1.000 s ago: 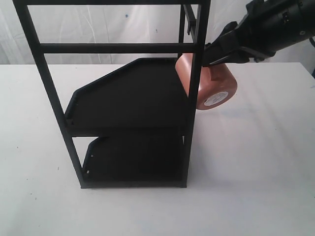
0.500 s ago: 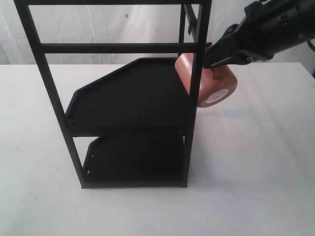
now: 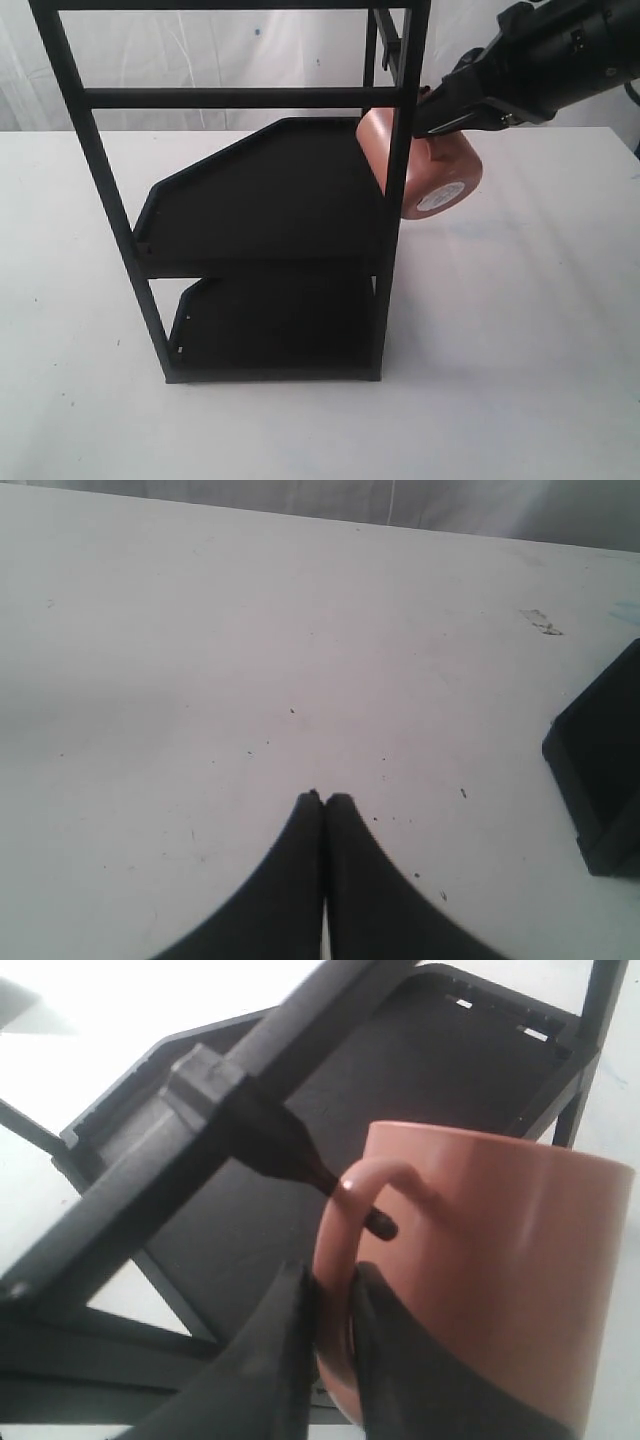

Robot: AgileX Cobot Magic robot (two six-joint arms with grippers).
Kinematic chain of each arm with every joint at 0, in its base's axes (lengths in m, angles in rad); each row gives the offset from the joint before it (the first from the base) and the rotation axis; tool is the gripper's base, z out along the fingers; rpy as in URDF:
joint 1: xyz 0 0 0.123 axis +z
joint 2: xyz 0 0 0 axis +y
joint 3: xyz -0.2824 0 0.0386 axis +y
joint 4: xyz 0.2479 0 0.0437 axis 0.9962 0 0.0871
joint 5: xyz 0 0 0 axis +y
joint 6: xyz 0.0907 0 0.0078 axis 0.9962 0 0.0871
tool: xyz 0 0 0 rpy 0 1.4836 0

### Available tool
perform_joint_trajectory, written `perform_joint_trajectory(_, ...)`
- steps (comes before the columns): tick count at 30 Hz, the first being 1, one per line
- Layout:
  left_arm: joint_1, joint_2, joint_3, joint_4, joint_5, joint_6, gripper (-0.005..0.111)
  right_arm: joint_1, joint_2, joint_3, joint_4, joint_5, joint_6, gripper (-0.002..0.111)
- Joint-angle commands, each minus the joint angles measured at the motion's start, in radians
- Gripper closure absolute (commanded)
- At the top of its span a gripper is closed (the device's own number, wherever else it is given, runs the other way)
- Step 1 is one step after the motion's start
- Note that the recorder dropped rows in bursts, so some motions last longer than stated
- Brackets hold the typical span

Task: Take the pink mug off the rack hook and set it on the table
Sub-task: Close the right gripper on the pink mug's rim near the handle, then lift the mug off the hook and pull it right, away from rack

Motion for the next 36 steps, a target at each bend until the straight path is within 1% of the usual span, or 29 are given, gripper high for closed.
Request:
perform_joint_trajectory(1, -0.006, -0.001, 0.002, -0.008, -0.003, 0.0, 0.107, -0.009, -0.005, 0.004, 0.012, 0.005, 0.032, 0.107)
perform_joint_trajectory(4, -0.006, -0.001, 0.002, -0.008, -0.003, 0.0, 0.107, -0.009, -0.023, 0.004, 0.003, 0.012, 0.043, 0.107)
perform_joint_trajectory(6, -0.006, -0.001, 0.002, -0.008, -0.003, 0.0, 0.107, -0.009, -0.037, 0.004, -0.055, 0.0, 0.07, 0.107)
perform_joint_trajectory(7, -0.006, -0.001, 0.002, -0.008, -0.003, 0.0, 0.107, -0.009, -0.044, 0.004, -0.1, -0.023, 0.114, 0.107)
perform_joint_trajectory(9, -0.006, -0.001, 0.002, -0.008, -0.003, 0.0, 0.107, -0.009, -0.053, 0.004, -0.122, -0.044, 0.135, 0.107)
perform_joint_trajectory(22, -0.006, -0.001, 0.002, -0.008, -0.003, 0.0, 0.107, -0.009, -0.121, 0.004, -0.127, -0.006, 0.135, 0.107)
perform_joint_trajectory(24, -0.006, -0.001, 0.002, -0.008, -0.003, 0.0, 0.107, -0.009, -0.132, 0.004, -0.163, -0.006, 0.145, 0.107)
perform_joint_trajectory(32, -0.006, -0.001, 0.002, -0.008, -0.003, 0.0, 0.107, -0.009, -0.162, 0.004, -0.432, -0.039, 0.34, 0.107)
perform_joint_trajectory(36, -0.006, -0.001, 0.002, -0.008, -0.003, 0.0, 0.107, -0.009, -0.162, 0.006, -0.479, -0.065, 0.374, 0.107)
